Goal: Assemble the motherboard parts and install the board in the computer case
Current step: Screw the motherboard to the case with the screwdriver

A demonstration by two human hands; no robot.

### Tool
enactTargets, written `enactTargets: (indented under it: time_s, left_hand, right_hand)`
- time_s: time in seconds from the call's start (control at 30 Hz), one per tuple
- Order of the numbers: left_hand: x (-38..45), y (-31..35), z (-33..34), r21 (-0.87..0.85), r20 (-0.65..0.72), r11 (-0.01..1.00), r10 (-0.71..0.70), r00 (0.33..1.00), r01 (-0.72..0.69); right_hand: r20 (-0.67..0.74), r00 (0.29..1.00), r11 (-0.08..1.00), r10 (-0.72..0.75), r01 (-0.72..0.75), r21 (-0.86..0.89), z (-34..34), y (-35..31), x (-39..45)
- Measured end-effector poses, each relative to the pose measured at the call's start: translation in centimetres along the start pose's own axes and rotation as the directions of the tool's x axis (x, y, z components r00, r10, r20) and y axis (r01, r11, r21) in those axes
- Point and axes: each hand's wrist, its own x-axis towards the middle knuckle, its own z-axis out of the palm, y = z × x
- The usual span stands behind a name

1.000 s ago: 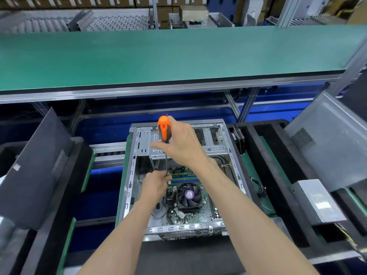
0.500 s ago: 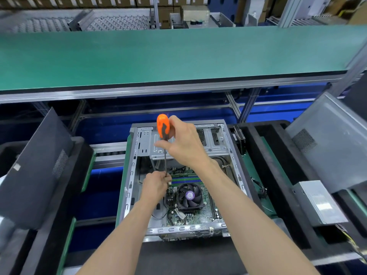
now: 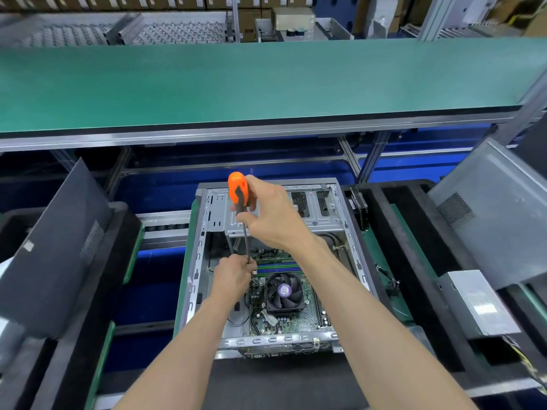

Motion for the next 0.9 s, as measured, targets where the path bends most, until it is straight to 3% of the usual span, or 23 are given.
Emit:
enactTargets:
  time_s: [0.1,0.27,0.53,0.7,0.9]
  left_hand:
    - [-0.03,0.09,0.03,0.02,0.007,1.0,0.019,1.0,-0.02]
    - [-0.04,0.13,0.12,0.01,0.011,1.0,0.015,1.0,-0.015]
    - [-0.03,-0.03,0.03,0.033,0.011,0.999,0.023,1.0,-0.023]
    - [-0.11,0.12,0.15,0.075,0.005,0.997,0.034,0.999,-0.034]
    - [-0.04,0.19,0.15,0.081,0.007,0.996,0.03,1.0,-0.03]
  right_hand:
    - [-0.049,0.998,0.999,0.037,-0.038,-0.015,-0.09,-0.13,0.05]
    - [0.025,1.0,1.0,0.002,-0.003,0.028,-0.49,-0.41,-0.02]
    - [-0.002,0.999,0.999,0.036,-0.036,0.022,0.08,-0.24,0.09]
    - [-0.121,0.993,0.996,0.019,-0.029,-0.085,0.11,-0.38,0.12]
    - [0.009,0.999,0.998,0.053,-0.053,0.023,-0.37,0.2,-0.32]
